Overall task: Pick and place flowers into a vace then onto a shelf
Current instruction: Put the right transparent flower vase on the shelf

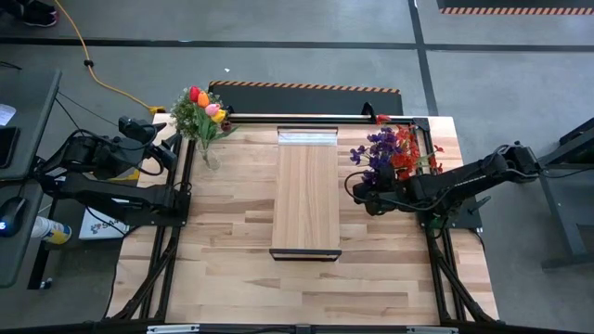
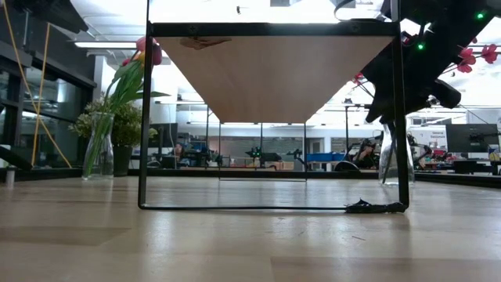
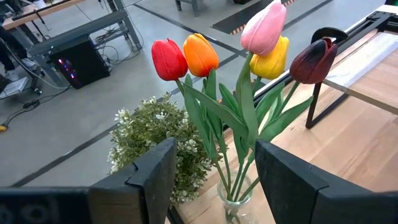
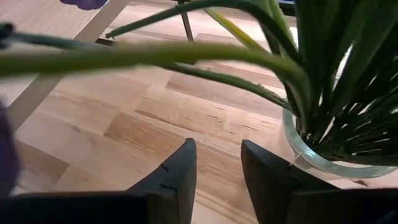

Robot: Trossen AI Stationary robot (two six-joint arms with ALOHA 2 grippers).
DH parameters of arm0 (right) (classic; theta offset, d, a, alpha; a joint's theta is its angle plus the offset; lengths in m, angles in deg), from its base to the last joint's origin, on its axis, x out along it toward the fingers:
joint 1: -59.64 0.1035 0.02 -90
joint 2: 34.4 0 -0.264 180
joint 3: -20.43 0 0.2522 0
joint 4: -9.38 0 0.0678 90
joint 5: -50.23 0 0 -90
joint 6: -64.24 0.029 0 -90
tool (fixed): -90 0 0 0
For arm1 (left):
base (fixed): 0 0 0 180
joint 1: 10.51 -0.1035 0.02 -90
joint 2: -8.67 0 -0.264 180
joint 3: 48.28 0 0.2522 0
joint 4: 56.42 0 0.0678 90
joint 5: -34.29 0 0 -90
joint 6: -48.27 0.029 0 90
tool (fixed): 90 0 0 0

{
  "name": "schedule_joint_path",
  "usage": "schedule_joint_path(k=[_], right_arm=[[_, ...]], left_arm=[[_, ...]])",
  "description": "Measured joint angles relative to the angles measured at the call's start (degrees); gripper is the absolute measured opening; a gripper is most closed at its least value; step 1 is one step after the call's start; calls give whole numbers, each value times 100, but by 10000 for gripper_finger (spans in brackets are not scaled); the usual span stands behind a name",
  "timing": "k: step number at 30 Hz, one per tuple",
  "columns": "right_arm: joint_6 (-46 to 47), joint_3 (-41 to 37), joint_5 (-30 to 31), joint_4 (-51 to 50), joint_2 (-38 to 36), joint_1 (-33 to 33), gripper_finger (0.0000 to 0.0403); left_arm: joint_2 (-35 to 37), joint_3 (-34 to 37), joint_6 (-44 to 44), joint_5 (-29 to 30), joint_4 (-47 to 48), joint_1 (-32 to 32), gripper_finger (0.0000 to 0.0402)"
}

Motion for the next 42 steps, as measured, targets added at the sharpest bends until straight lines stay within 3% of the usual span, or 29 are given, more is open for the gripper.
schedule_joint_path(k=[16,42], right_arm=[[-127,0,84,136,0,4,4],[-114,0,50,399,0,5,0]], left_arm=[[1,-2,-2,-29,0,0,248],[1,-2,-2,-52,0,1,248]])
